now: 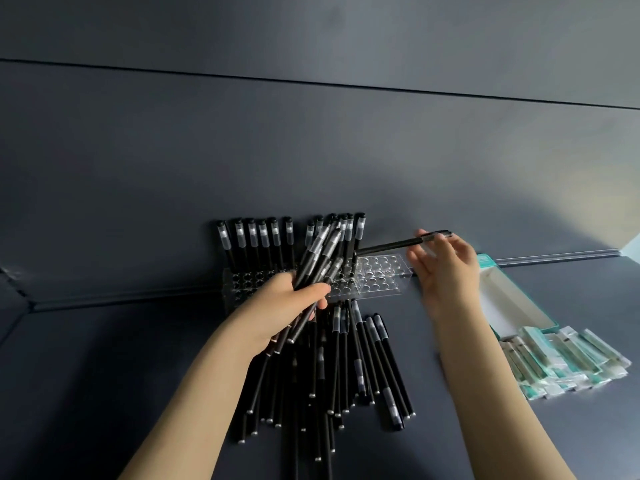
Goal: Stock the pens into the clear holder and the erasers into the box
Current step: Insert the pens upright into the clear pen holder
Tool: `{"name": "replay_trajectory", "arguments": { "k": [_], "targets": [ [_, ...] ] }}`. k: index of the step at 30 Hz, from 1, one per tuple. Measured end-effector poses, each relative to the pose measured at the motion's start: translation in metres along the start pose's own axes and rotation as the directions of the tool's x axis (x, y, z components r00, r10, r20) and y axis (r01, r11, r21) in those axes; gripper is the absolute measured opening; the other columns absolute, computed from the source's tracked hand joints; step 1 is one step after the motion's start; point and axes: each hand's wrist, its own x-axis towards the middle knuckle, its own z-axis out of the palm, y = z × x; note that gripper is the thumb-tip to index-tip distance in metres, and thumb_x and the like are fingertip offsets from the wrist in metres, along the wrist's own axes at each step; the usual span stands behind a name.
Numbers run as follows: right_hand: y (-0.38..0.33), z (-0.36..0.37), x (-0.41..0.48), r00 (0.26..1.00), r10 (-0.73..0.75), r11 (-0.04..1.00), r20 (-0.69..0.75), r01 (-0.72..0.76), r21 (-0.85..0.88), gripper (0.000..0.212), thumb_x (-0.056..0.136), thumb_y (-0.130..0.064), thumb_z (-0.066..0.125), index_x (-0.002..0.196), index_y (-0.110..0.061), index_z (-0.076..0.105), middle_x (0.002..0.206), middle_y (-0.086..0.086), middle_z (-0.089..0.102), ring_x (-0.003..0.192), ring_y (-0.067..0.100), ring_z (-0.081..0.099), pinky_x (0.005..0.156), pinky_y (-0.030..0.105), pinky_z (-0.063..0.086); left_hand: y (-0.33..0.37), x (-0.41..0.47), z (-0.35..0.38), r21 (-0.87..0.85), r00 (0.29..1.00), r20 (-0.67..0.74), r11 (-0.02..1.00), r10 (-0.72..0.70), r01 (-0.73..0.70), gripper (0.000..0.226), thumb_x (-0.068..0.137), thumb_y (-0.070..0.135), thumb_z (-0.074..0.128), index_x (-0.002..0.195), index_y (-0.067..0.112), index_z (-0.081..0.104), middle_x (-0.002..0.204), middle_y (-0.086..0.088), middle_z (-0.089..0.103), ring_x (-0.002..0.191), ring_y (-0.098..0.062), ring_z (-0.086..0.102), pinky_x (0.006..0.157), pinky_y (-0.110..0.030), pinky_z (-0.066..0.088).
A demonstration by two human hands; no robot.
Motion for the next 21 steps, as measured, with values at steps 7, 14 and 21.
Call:
{"name": "replay_trajectory", "arguments": {
  "k": [7,14,21],
  "targets": [
    [0.007,0.003,-0.002,0.888,-0.454,0.799,0.078,0.444,-0.405,0.018,0.100,-0.012,0.045,0.101,-0.030,0.043,0.101,0.002,0.071,0.083,0.022,0.065,0.082,0.035,0.056,-0.011,-0.006,0.006,-0.227,0.998,-0.035,0.972,0.047,-0.053,0.020,0.095,0.027,0.060,0.104,0.012,0.068,0.087,0.003,0.071,0.074,-0.011,0.059,0.075,-0.029,0.050],
    [0.016,0.014,-0.002,0.813,-0.503,0.586,0.293,0.570,-0.576,0.015,0.099,-0.019,0.049,0.106,-0.032,0.044,0.100,0.001,0.070,0.077,0.020,0.065,0.075,0.034,0.051,-0.010,-0.009,0.010,-0.252,0.992,0.012,0.961,0.123,-0.116,0.019,0.098,0.022,0.055,0.110,0.014,0.068,0.091,0.000,0.074,0.072,-0.009,0.058,0.071,-0.024,0.048],
    [0.019,0.026,0.002,0.736,-0.419,0.310,0.532,0.667,-0.678,0.022,0.097,-0.013,0.056,0.119,-0.015,0.052,0.087,-0.005,0.066,0.067,0.015,0.062,0.064,0.020,0.044,-0.008,-0.014,0.012,-0.287,0.989,0.016,0.948,0.148,-0.137,0.022,0.097,0.022,0.055,0.103,0.005,0.068,0.101,0.000,0.075,0.071,-0.007,0.058,0.074,-0.025,0.050]
  ]
}}
